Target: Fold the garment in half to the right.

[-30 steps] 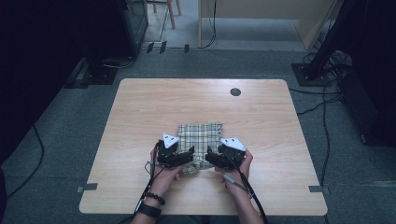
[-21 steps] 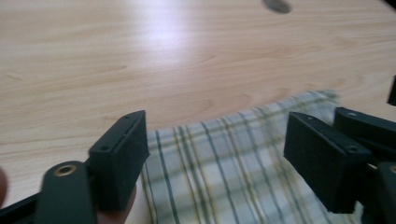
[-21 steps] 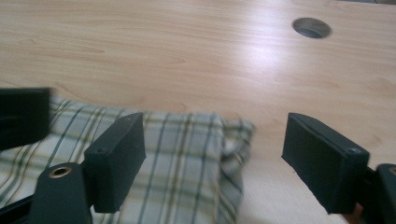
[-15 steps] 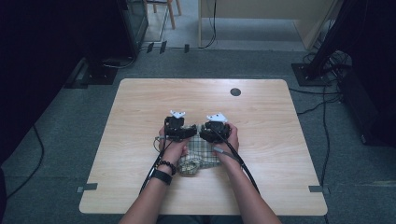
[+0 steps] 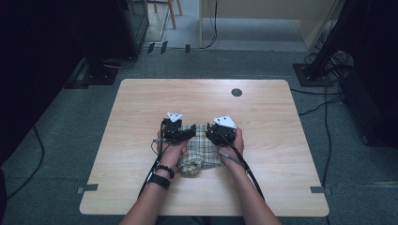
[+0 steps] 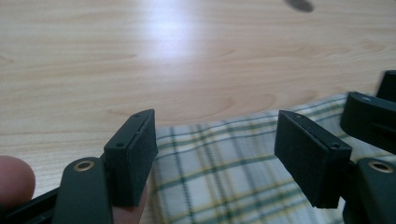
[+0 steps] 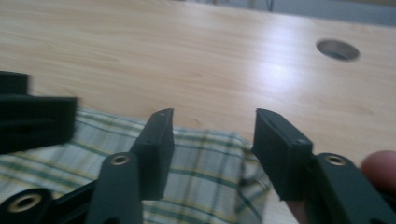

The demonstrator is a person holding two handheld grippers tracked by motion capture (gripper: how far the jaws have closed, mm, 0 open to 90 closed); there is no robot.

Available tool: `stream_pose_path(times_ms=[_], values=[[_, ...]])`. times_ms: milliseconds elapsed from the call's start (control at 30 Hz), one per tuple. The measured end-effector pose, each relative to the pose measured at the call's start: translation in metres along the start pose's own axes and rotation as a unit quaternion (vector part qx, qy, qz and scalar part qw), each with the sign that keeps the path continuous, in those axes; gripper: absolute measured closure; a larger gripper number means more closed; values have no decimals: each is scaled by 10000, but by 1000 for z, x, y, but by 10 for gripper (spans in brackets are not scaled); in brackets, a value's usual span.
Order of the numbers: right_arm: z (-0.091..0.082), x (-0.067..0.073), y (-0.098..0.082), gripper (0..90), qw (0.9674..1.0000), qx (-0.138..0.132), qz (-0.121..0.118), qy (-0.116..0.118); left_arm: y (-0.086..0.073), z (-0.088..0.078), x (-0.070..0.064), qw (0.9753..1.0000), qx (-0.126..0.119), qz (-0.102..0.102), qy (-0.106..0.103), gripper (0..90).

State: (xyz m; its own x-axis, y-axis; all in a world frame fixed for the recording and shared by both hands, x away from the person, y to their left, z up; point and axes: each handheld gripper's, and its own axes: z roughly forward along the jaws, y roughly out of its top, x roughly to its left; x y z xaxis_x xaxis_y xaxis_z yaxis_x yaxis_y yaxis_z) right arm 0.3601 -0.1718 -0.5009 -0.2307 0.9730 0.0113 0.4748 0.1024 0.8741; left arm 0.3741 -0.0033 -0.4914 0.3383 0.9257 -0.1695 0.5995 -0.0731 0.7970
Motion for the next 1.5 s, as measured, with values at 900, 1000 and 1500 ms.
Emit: stream_pose_path(times_ms=[900,1000,1500], values=[[-10,-3,-13,491,9986,396,-147,306,-40,-44,-14,9944,366,963,-224,286],[-2,-1,-22,491,9963,673,-390,371,-50,-53,-20,9902,443,1284,-313,286],[3,-5,-28,498,9963,725,-47,469,-83,-78,-8,9883,310,1415,-478,312]])
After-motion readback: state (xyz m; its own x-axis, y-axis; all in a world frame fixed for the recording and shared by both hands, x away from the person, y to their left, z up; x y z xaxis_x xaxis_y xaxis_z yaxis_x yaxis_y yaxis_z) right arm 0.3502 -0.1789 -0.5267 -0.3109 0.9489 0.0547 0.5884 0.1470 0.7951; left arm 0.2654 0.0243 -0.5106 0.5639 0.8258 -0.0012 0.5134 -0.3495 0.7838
